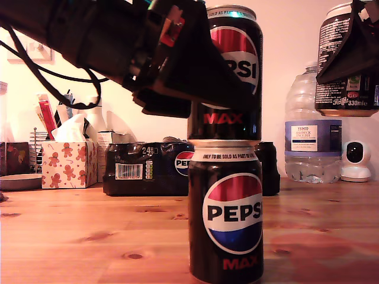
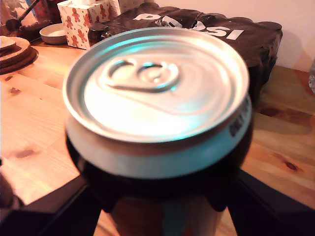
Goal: Stack up the Pepsi cans on top of each other
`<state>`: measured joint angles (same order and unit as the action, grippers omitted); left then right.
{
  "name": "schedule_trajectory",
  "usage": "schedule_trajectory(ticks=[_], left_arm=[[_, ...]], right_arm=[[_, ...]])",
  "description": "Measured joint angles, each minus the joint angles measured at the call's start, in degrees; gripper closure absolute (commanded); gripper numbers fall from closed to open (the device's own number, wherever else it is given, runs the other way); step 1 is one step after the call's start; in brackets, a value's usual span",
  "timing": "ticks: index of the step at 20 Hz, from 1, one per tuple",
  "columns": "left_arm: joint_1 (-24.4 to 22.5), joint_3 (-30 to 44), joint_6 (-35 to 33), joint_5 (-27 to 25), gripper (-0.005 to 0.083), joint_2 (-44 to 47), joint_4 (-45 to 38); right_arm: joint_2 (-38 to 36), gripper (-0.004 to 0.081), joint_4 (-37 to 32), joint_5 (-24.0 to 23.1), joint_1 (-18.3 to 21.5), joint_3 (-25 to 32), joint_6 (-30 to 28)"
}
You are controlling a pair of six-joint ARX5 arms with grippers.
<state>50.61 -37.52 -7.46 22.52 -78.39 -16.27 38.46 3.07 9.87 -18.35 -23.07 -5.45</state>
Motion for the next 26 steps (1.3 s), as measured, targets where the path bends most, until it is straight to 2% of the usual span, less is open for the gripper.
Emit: schedule_trajectory(ticks=[19,20,21,23,24,26], left_arm=[[0.00,1.27,1.05,-1.09,0.0415,-0.02,-1.86],[0.00,1.27,1.07,-1.07,0.0398,-0.02,-1.79],[0.00,1.27,1.07,-1.09,0.0315,-0.02,-1.79],[0.00,1.27,1.22,-1.11,0.0064,-0.02,-1.79],[0.00,1.27,1.27,-1.11,0.0009,-0.02,-1.77],[0.00,1.27,1.27,-1.20,0.0006,-0.02,-1.62]], right_arm=[[0.00,0.0583,-0.87,0.04,0.00,0.00,0.77],[0.00,0.0583,-0.85,0.04,0.00,0.00,0.77],[0.00,0.0583,-0.87,0.04,0.00,0.00,0.77],[0.00,0.0583,-0.85,0.04,0.00,0.00,0.77],[0.00,0.0583,-0.87,0.04,0.00,0.00,0.77],[0.00,0.0583,-0.87,0.04,0.00,0.00,0.77]])
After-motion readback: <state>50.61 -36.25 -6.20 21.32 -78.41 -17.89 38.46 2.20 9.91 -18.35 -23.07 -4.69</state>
